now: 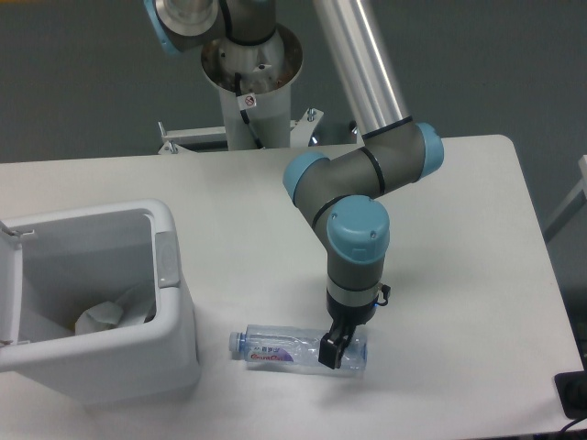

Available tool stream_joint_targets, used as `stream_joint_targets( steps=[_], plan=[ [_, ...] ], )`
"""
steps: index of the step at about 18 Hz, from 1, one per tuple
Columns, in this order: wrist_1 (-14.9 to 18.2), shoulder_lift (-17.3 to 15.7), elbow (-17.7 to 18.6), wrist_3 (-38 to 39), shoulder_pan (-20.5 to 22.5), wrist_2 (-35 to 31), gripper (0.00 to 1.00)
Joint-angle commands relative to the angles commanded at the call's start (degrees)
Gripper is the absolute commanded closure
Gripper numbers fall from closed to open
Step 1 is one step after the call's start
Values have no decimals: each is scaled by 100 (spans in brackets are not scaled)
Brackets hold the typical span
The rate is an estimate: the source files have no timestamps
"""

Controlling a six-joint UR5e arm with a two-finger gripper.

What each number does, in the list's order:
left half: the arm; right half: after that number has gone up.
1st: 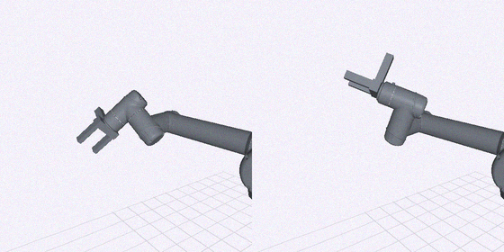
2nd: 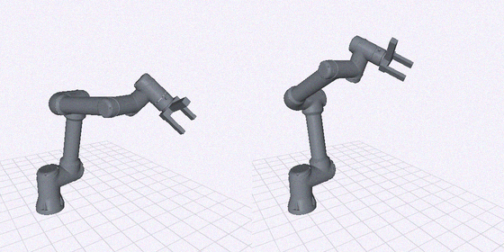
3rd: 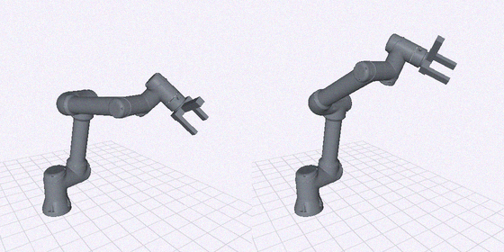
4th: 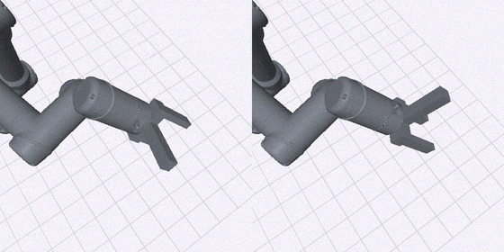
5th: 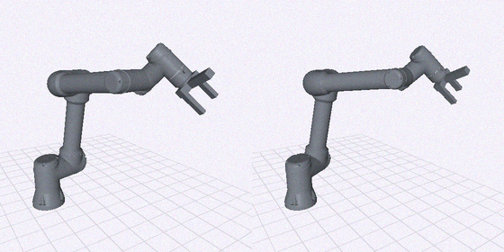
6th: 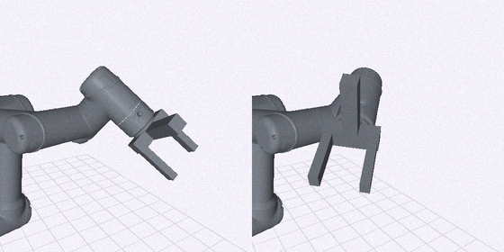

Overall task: Place the trash in the trash can
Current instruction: 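Close the gripper on the bottle's end and pivot it upward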

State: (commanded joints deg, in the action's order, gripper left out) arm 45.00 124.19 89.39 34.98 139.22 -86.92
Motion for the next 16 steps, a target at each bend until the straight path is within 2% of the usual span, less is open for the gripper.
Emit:
stream_joint_targets(
  steps=[3,6,10,11,13,14,16],
  plan=[
    [-18,88,-44,9,0,0,0],
    [-18,316,-228,35,-17,-18,0],
    [-9,387,-229,27,-18,-18,1],
    [0,396,-229,18,-18,-18,4],
    [0,414,-202,18,-35,-114,26],
    [0,396,-202,18,-35,-114,30],
    [0,387,-202,9,-35,-114,30]
  ],
)
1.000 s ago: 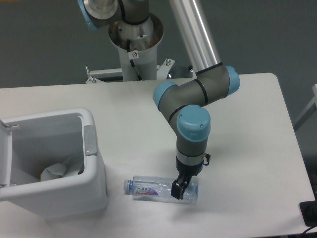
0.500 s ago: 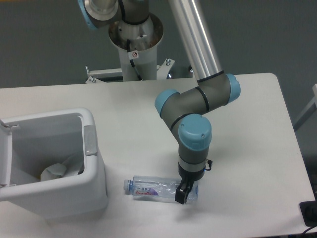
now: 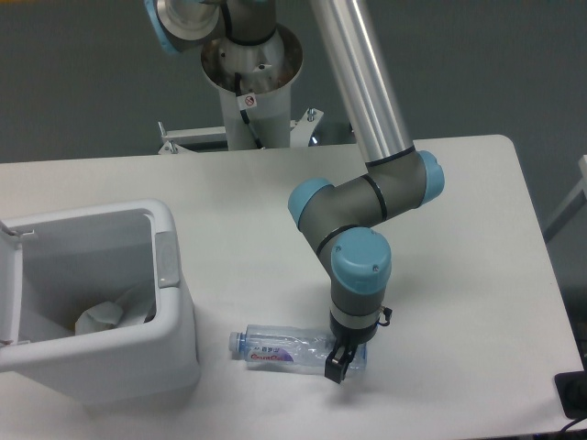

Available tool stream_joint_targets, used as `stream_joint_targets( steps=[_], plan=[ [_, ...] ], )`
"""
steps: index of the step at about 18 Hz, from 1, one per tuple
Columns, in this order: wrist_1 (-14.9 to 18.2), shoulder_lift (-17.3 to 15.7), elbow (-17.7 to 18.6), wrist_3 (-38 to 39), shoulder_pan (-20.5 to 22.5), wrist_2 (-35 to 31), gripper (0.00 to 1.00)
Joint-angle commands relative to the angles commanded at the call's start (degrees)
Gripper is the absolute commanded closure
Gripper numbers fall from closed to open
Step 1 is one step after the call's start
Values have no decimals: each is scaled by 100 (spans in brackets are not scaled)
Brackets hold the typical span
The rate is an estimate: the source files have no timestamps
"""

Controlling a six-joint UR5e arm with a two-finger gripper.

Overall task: Place the trash in the trash can
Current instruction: 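Close the gripper on the bottle's end and pivot it upward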

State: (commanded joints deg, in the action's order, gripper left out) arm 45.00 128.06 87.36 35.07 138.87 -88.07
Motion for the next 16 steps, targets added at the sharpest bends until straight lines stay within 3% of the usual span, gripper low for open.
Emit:
stream_joint_targets(
  steps=[13,16],
  plan=[
    [0,-44,35,-88,-114,-184,33],
    [0,-53,9,-237,-211,-369,42]
  ],
)
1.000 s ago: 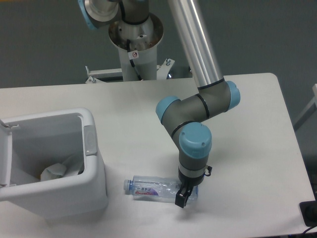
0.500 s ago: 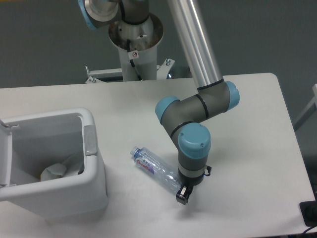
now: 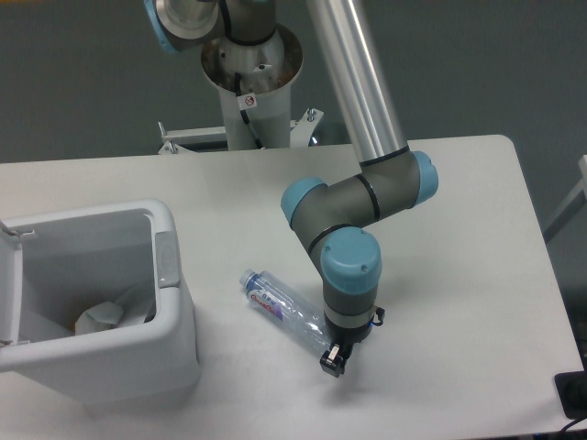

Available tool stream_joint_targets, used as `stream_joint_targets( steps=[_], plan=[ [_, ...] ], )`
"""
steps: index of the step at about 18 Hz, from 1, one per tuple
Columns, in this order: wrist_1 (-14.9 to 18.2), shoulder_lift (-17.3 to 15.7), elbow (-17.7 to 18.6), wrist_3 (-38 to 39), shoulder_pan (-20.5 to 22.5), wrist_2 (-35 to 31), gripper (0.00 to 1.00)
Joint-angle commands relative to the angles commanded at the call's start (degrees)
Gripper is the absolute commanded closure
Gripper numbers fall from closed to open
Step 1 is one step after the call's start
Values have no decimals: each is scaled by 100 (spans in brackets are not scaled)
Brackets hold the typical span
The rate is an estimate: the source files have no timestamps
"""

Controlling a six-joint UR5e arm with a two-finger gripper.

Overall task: Place the trash in the trash can
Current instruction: 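Close the gripper on the bottle's end and pivot it upward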

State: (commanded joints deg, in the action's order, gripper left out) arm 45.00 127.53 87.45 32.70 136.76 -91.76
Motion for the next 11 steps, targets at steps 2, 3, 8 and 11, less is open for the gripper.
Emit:
stream_joint_targets(
  steps=[2,3,8,11],
  plan=[
    [0,0,-9,0,-9,-9,45],
    [0,0,0,0,0,-18,45],
    [9,-114,-9,-9,0,-18,46],
    [35,-254,-140,-131,0,-18,48]
  ],
)
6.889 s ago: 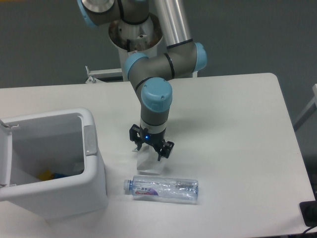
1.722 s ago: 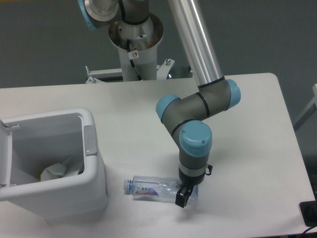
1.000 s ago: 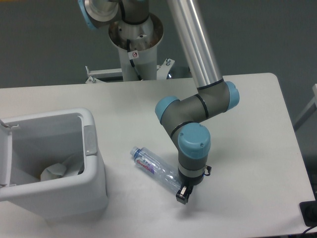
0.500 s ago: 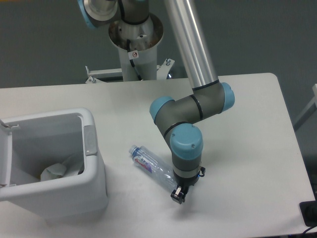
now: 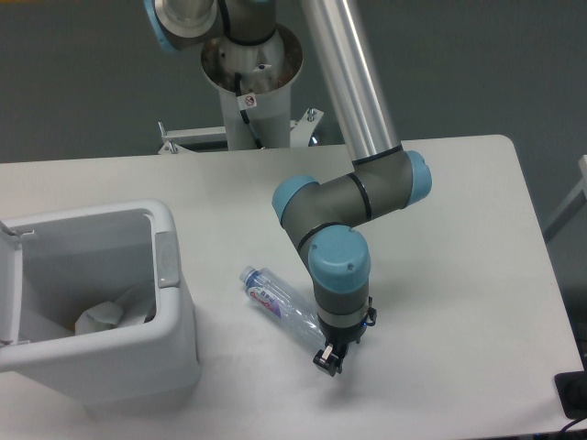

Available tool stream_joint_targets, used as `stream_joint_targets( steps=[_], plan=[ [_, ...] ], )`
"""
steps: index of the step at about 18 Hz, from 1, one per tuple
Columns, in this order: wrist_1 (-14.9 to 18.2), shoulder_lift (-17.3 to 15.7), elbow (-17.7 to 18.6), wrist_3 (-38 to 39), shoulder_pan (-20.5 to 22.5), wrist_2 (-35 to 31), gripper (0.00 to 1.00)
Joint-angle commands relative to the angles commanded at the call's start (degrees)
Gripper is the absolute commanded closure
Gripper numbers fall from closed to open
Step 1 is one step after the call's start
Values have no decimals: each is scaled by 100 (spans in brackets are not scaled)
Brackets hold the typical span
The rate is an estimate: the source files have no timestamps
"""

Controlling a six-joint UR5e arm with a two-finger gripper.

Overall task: Place the trash in the trash can
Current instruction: 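Close the gripper on the bottle's end and pivot it upward, then lift the water bottle off the table with the gripper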

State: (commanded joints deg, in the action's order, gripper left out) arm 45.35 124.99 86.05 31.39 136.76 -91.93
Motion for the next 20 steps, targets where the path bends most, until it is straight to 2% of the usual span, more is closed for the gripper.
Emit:
stream_joint_targets(
  steps=[3,6,9,12,13,14,15,17,20],
  plan=[
    [-8,-386,-27,-474,184,9,49],
    [-61,-790,-167,-616,386,61,49],
    [-123,-1168,-719,-739,588,114,48],
    [-219,-1573,-993,-731,685,447,48],
    [-515,-1661,-1081,-731,694,535,49],
    [-919,-1740,-1186,-739,660,562,49],
    [-1140,-1767,-1352,-748,616,710,49],
    [-1169,-1767,-1547,-993,519,878,49],
    [-1195,-1767,-1871,-1433,-51,949,49]
  ],
)
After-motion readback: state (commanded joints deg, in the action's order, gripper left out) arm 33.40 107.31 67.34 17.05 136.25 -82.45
